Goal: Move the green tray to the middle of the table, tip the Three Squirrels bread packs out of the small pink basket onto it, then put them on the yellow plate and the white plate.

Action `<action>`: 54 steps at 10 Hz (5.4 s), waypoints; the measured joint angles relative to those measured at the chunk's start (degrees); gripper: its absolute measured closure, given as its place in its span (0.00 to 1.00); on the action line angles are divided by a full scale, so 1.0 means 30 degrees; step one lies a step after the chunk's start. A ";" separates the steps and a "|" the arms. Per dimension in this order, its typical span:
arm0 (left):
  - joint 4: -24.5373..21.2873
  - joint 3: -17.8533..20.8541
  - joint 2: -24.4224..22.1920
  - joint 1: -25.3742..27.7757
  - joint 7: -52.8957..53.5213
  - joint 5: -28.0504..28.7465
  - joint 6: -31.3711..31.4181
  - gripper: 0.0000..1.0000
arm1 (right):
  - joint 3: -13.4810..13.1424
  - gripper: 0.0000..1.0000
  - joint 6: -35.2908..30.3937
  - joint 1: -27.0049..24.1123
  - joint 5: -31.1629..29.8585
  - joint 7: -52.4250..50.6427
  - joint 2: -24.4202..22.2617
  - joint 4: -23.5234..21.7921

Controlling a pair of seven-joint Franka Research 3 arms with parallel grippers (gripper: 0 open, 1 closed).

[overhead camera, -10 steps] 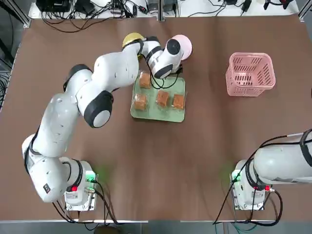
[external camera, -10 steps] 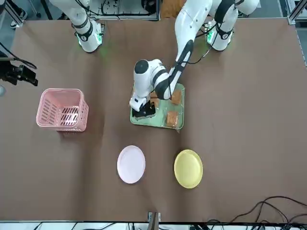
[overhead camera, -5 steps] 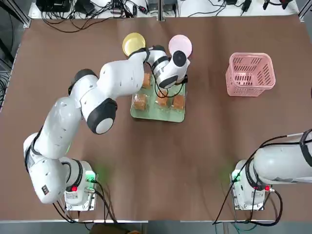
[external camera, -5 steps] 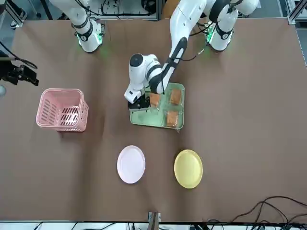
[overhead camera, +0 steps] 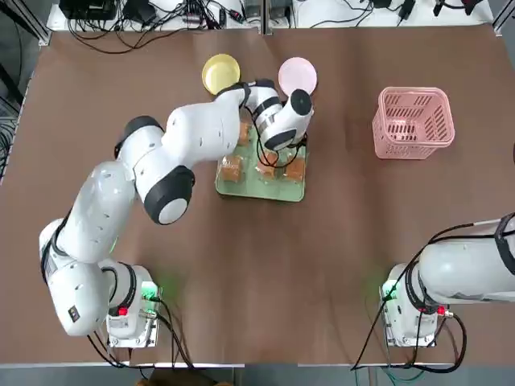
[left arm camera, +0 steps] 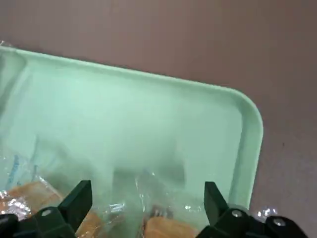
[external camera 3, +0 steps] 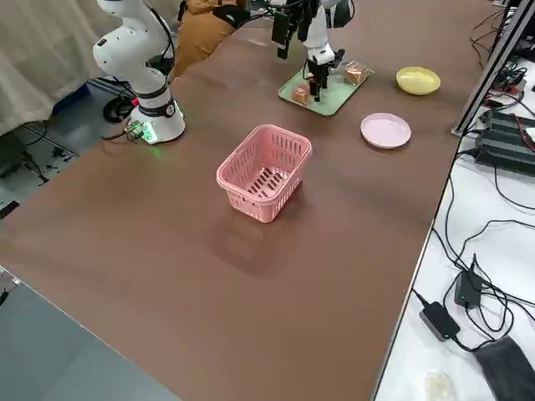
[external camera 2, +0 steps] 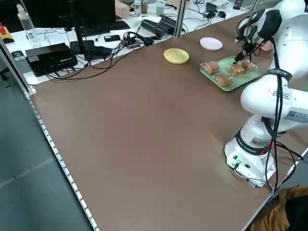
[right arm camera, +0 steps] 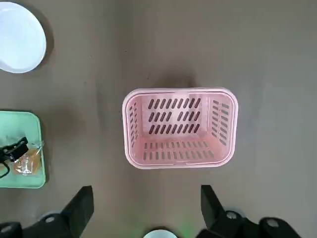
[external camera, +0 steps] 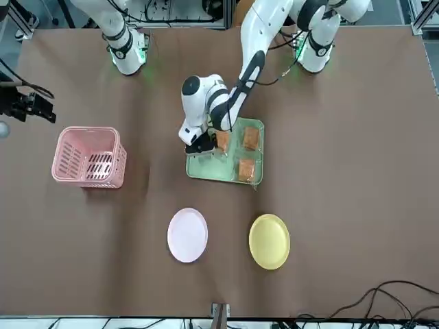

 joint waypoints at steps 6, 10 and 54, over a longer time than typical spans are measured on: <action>-0.0245 -0.0004 0.0005 -0.1019 -0.0525 0.0000 -0.1599 0.00 | 0.0001 0.04 -0.0201 0.0000 0.0000 -0.0001 0.0000 0.0001; -0.0320 -0.0015 0.0000 -0.1384 -0.0850 0.0000 -0.1773 0.00 | 0.0001 0.04 -0.0261 0.0000 0.0000 -0.0001 0.0000 0.0001; -0.3584 0.0160 -0.2304 0.1589 -0.3593 -0.3270 0.5959 0.40 | -0.0032 0.04 -0.0435 0.0000 0.0000 -0.0001 0.0000 0.0005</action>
